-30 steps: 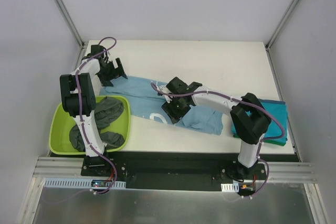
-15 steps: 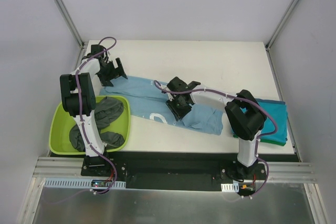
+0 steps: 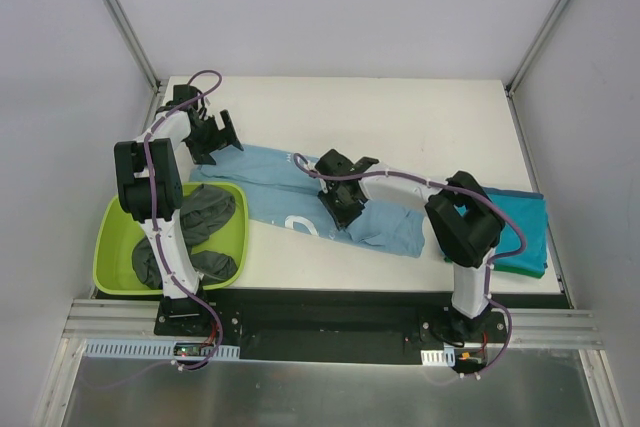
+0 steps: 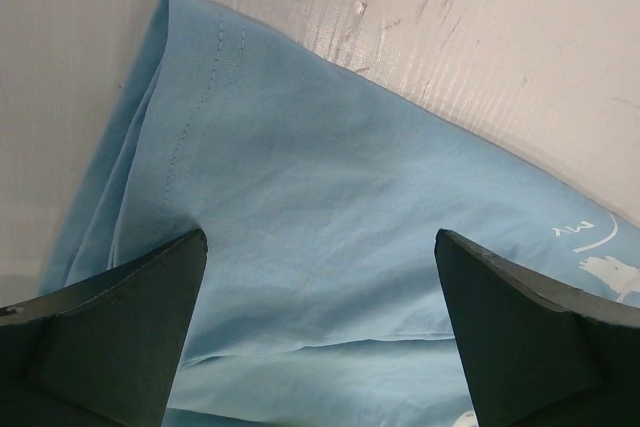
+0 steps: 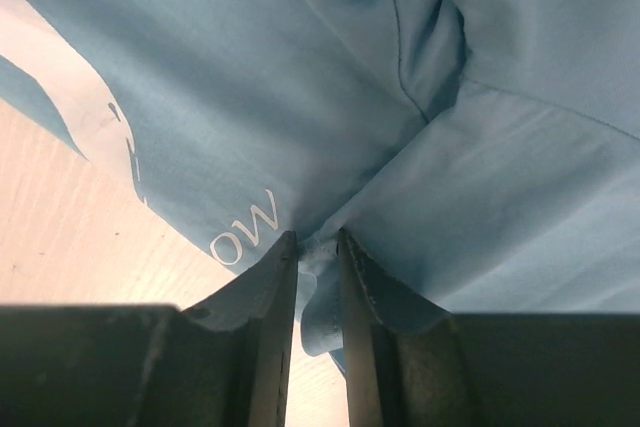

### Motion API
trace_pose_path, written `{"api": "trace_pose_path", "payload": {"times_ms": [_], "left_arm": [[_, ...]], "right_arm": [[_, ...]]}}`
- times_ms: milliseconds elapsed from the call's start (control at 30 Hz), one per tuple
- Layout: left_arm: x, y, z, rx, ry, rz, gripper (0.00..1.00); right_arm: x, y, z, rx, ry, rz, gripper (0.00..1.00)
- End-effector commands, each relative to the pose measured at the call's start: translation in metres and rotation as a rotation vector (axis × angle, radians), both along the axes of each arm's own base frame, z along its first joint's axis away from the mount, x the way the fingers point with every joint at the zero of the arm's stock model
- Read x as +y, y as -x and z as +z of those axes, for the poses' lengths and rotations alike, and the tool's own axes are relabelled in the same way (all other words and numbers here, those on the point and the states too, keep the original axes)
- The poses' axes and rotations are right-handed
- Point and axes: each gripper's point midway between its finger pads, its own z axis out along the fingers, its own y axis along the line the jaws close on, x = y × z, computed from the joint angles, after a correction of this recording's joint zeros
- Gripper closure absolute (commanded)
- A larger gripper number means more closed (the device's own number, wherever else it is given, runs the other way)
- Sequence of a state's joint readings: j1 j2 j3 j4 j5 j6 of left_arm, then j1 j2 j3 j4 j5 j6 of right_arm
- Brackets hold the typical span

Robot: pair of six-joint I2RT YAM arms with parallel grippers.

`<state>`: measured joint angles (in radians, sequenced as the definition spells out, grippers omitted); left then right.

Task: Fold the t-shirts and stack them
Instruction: Fold the other side of the tshirt into a rectangle

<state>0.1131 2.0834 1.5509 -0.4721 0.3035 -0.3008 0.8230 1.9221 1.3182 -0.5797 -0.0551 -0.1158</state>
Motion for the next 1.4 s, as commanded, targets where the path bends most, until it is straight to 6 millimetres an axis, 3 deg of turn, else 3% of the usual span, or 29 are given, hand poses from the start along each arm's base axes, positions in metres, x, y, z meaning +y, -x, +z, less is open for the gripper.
{"api": "trace_pose_path", "payload": {"times_ms": [0, 133, 467, 867, 1067, 1167, 1200, 1300, 1367], "left_arm": [[0.016, 0.011, -0.027, 0.085, -0.045, 0.031, 0.01], [0.016, 0.011, -0.027, 0.086, -0.043, 0.032, 0.01], [0.015, 0.011, -0.027, 0.084, -0.042, 0.03, 0.01], [0.015, 0.01, -0.027, 0.083, -0.036, 0.031, 0.01], [0.016, 0.01, -0.028, 0.085, -0.039, 0.032, 0.01], [0.016, 0.01, -0.028, 0.085, -0.037, 0.034, 0.01], [0.016, 0.01, -0.028, 0.085, -0.037, 0.033, 0.01], [0.016, 0.01, -0.028, 0.087, -0.038, 0.035, 0.01], [0.016, 0.01, -0.028, 0.085, -0.037, 0.033, 0.01]], "right_arm": [[-0.009, 0.0, -0.001, -0.036, 0.067, -0.061, 0.77], [-0.011, -0.002, 0.001, -0.051, 0.078, -0.102, 0.88], [0.021, 0.001, 0.041, -0.05, -0.138, -0.121, 0.93], [0.05, -0.01, 0.038, -0.032, -0.245, -0.208, 0.91], [0.061, -0.006, 0.029, 0.014, -0.283, -0.222, 0.7], [0.062, -0.006, 0.04, -0.001, -0.318, -0.2, 0.5], [0.061, -0.007, 0.045, -0.014, -0.33, -0.193, 0.37], [0.051, -0.005, 0.061, -0.041, -0.355, -0.185, 0.18], [0.042, 0.002, 0.07, -0.045, -0.374, -0.182, 0.01]]}}
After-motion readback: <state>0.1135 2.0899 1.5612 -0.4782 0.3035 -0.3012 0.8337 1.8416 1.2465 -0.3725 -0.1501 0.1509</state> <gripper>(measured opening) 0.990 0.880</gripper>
